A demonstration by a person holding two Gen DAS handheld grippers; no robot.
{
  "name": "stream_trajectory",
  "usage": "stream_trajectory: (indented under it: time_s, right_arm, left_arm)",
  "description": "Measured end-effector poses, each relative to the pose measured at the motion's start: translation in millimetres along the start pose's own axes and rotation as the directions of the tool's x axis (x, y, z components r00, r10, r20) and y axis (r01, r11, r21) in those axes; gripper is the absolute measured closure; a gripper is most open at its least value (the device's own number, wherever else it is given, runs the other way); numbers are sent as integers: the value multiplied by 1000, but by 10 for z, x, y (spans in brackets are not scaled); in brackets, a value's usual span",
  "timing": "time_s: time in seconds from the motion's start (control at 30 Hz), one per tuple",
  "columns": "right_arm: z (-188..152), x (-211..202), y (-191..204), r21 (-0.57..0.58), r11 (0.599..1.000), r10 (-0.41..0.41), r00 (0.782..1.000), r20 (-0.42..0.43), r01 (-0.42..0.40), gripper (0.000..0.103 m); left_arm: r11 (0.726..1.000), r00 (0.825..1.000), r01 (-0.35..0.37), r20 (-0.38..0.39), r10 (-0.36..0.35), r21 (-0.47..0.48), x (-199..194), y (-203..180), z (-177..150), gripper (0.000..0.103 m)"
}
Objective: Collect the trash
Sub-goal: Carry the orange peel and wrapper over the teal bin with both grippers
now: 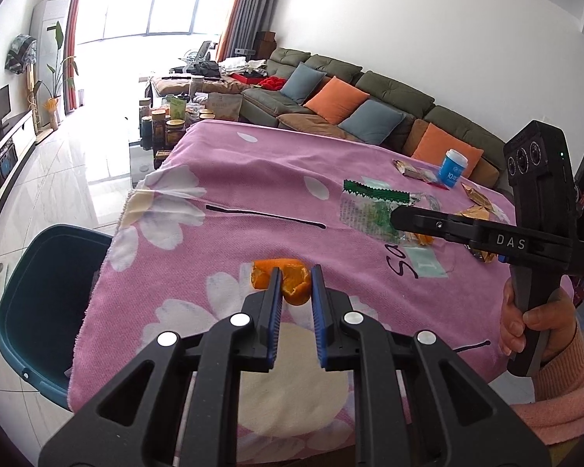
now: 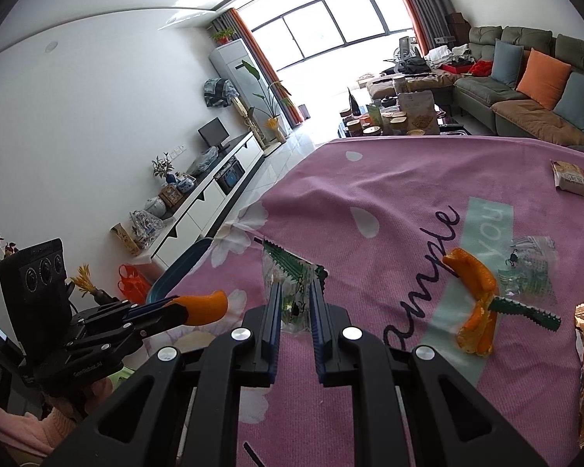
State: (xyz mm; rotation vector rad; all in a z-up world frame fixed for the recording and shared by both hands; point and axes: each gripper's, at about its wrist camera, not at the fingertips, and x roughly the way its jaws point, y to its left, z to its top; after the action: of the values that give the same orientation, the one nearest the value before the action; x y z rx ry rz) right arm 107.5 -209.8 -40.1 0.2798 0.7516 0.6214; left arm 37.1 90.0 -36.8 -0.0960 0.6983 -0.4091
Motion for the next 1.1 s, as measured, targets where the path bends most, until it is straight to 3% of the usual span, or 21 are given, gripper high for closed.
stream_trajectory:
  time_s: [1.1]
  right_arm:
    - [24,447,593,-83,987,131,988,-86,-138,90]
  left_arm:
    - [990,991,-117,62,121,-77,-411,501,-1,88]
